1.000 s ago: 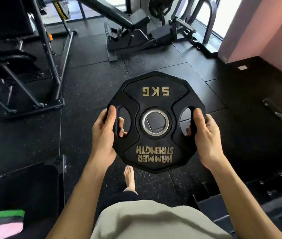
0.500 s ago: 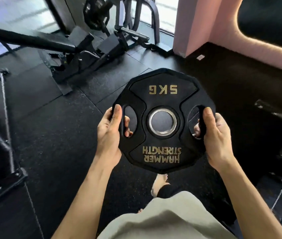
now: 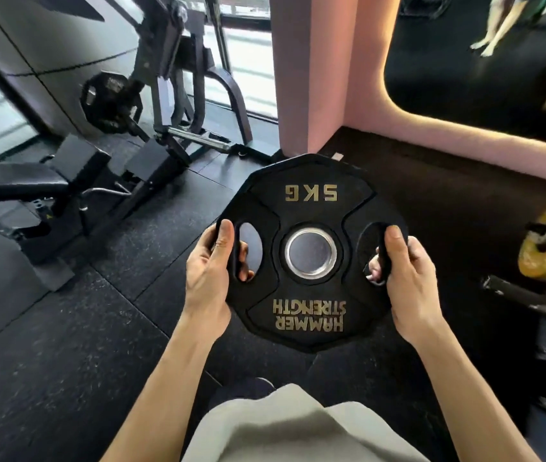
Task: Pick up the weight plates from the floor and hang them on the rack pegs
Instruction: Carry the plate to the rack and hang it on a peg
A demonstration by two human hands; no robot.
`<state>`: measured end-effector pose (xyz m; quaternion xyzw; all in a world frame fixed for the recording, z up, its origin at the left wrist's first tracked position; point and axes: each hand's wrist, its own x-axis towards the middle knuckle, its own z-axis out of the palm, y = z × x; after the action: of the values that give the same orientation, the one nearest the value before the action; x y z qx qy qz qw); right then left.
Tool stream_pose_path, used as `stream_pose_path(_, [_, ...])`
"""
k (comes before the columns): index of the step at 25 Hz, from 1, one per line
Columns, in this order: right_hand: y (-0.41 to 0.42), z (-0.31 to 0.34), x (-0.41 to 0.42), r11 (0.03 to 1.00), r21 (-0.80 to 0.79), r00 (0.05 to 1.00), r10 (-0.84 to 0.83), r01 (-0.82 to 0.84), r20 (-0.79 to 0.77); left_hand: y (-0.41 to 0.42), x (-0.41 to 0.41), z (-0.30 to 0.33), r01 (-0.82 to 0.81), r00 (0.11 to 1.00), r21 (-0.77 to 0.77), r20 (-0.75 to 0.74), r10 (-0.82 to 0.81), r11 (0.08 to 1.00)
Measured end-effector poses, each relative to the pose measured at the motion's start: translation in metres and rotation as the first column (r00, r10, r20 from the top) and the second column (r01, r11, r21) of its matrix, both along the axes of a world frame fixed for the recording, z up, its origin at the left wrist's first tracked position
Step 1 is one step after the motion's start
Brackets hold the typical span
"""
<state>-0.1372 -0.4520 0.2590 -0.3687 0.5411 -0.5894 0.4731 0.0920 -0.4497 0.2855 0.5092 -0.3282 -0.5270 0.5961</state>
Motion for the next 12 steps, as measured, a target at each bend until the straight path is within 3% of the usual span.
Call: stream_pose_path(12, [-0.307, -0.007, -0.017, 0.958, 0.051, 0.959, -0.282, 0.283, -0.033, -0.372, -0.025, -0.016, 0.254, 0.967, -0.068, 0.015, -0.254, 0.965])
